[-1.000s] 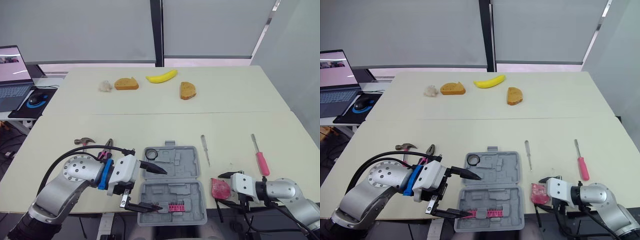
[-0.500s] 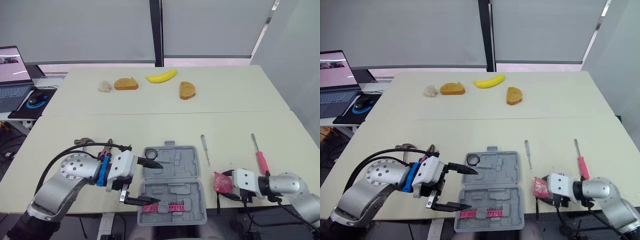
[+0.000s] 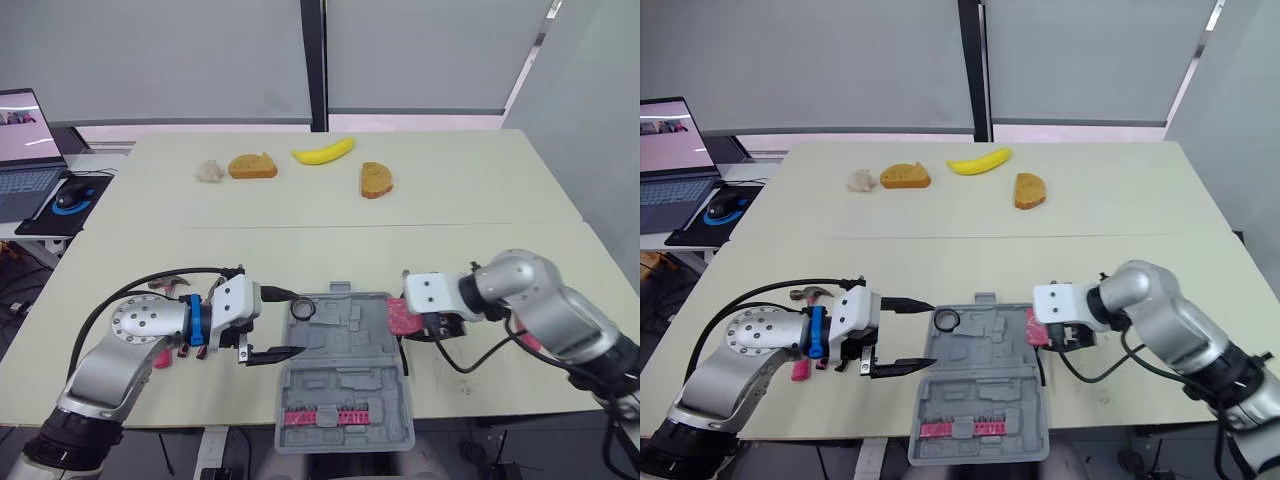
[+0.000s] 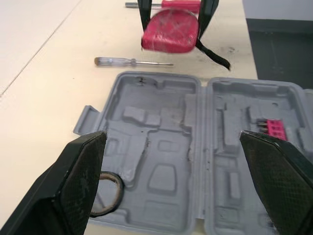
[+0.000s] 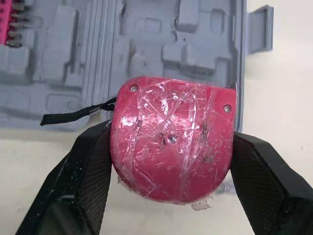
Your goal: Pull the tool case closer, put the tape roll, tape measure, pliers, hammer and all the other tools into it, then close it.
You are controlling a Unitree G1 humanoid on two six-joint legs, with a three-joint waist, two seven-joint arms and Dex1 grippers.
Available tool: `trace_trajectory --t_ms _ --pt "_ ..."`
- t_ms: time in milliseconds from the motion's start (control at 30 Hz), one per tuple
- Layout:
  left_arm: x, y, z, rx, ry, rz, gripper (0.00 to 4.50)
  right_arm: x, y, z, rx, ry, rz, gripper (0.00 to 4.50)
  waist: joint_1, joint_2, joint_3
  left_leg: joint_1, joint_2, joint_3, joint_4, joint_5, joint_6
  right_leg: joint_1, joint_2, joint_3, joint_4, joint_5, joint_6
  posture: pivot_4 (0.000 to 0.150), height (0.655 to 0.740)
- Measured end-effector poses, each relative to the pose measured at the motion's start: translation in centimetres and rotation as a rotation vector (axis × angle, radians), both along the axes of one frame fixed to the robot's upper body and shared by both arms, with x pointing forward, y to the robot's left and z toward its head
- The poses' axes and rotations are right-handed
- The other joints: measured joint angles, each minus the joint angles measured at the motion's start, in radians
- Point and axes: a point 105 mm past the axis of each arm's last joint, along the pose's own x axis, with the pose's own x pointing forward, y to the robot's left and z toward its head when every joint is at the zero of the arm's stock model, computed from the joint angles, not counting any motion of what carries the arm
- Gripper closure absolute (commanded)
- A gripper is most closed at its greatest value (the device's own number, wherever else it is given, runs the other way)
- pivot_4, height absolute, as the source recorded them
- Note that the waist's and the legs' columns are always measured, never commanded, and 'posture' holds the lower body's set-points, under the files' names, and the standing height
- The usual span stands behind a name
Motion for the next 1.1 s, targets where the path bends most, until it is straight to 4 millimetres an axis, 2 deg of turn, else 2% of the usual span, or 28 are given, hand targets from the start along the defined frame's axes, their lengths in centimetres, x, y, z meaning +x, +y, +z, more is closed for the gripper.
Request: trace_trajectory --t_ms 200,400,833,1100 --pt "0.3 -0.6 -0.3 -0.008 -0.027 0.018 0.0 2.3 1.5 -1.2 -0.079 0.019 0.029 1.32 -0.002 0.0 0.0 0.001 0.0 0.0 0.0 0.0 0.0 -0.001 0.0 0.0 0.001 0.0 0.0 0.15 0.74" --pt "0.4 -0.9 -0.4 -0.015 -0.043 0.024 0.0 3.4 2.4 -2.0 -0.121 0.036 0.054 1.32 -0.007 0.0 0.0 0.0 0.0 0.0 0.0 0.0 0.0 -0.002 0.0 0.0 0.002 0.0 0.0 0.15 0.74" --pt "0.2 -0.6 -1.0 -0.013 -0.046 0.024 0.0 4.3 3.4 -3.2 -0.159 0.042 0.072 1.32 -0.019 0.0 0.0 0.0 0.0 0.0 0.0 0.0 0.0 -0.003 0.0 0.001 0.003 0.0 0.0 0.15 0.74" --pt "0.0 -0.6 -1.2 -0.014 -0.041 0.019 0.0 4.6 4.1 -3.0 -0.156 0.027 0.102 1.32 -0.022 0.001 0.0 0.0 0.0 0.0 0.0 0.0 -0.001 -0.004 0.0 0.001 0.005 0.0 0.0 0.15 0.74"
